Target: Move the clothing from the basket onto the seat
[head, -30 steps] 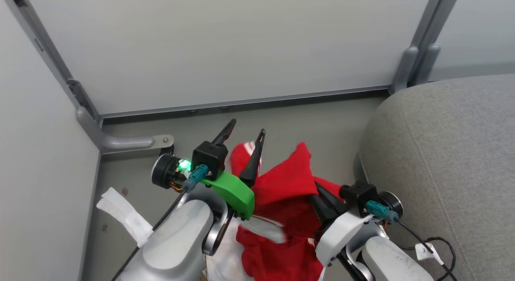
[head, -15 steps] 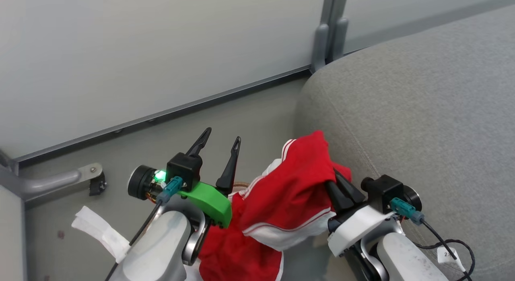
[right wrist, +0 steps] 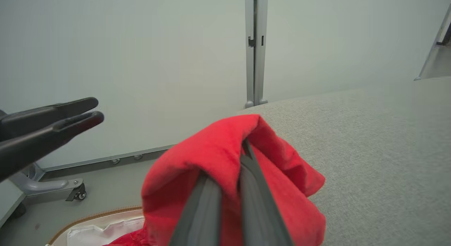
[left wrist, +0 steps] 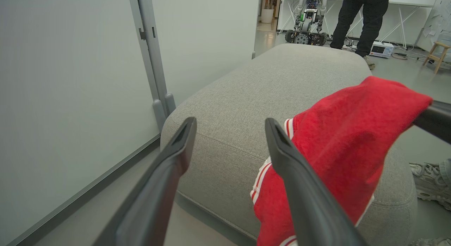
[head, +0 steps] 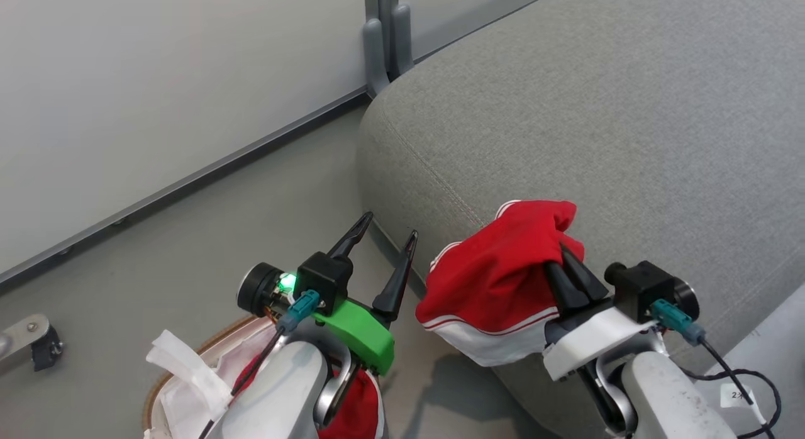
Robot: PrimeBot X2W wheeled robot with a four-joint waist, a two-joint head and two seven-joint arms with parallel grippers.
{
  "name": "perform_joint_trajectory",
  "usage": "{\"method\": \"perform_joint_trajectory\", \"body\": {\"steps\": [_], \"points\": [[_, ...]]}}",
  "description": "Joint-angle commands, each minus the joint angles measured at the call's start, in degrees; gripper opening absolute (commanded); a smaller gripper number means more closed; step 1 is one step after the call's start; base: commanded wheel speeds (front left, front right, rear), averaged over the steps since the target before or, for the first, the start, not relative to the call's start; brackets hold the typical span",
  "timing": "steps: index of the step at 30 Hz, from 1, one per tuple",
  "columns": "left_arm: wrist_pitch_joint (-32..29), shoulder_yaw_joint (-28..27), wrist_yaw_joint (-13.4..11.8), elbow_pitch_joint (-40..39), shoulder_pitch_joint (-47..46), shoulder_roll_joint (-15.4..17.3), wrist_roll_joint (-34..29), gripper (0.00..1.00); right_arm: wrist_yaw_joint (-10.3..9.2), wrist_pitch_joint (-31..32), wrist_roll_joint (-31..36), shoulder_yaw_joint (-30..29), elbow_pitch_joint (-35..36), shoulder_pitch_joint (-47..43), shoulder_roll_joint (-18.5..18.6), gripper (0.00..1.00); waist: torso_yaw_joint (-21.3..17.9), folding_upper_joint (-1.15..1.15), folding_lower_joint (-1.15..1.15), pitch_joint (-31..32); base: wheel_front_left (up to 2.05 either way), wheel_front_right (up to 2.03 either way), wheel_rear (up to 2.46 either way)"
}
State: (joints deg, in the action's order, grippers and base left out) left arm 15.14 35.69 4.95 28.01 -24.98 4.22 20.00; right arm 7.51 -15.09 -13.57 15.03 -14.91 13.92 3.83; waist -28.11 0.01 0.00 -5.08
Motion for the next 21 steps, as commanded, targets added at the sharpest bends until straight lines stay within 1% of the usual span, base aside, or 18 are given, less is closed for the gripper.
{"method": "perform_joint_trajectory", "body": {"steps": [1,4,8,13,17,21], "points": [[0.0,0.2,0.3,-0.2,0.9,0.1,-0.8,1.00,-0.04,-0.1,0.6,-0.3,0.7,1.8,0.8,0.00,-1.6,-0.01,0.00,-2.3,0.00,0.00,0.00],[0.0,0.7,0.7,-1.0,0.1,-0.2,-1.9,1.00,-0.05,-0.1,0.4,-1.4,1.4,5.2,2.7,0.00,-1.0,-0.01,0.00,-4.9,0.00,0.00,0.00],[0.0,1.7,1.4,-2.1,-2.4,-0.3,-3.0,1.00,-0.05,-0.1,1.3,-4.1,2.0,11.9,6.3,0.00,2.0,-0.01,0.00,-9.8,0.00,0.00,0.00],[0.0,4.0,2.1,-3.7,-5.6,0.6,-3.6,1.00,-0.05,-0.1,3.5,-8.2,0.6,22.8,11.8,0.00,6.5,-0.01,0.00,-16.5,0.00,0.00,0.00],[-0.1,5.6,2.5,-4.4,-8.3,1.4,-3.0,1.00,-0.05,-0.1,4.1,-11.7,-3.0,31.6,15.9,0.00,9.9,-0.01,0.00,-21.4,0.00,0.00,0.00],[-0.1,6.8,2.6,-5.4,-11.0,1.6,-2.0,1.00,-0.05,0.2,6.0,-14.4,-8.3,39.5,19.7,0.00,13.5,-0.01,0.00,-25.2,0.00,0.00,0.00]]}}
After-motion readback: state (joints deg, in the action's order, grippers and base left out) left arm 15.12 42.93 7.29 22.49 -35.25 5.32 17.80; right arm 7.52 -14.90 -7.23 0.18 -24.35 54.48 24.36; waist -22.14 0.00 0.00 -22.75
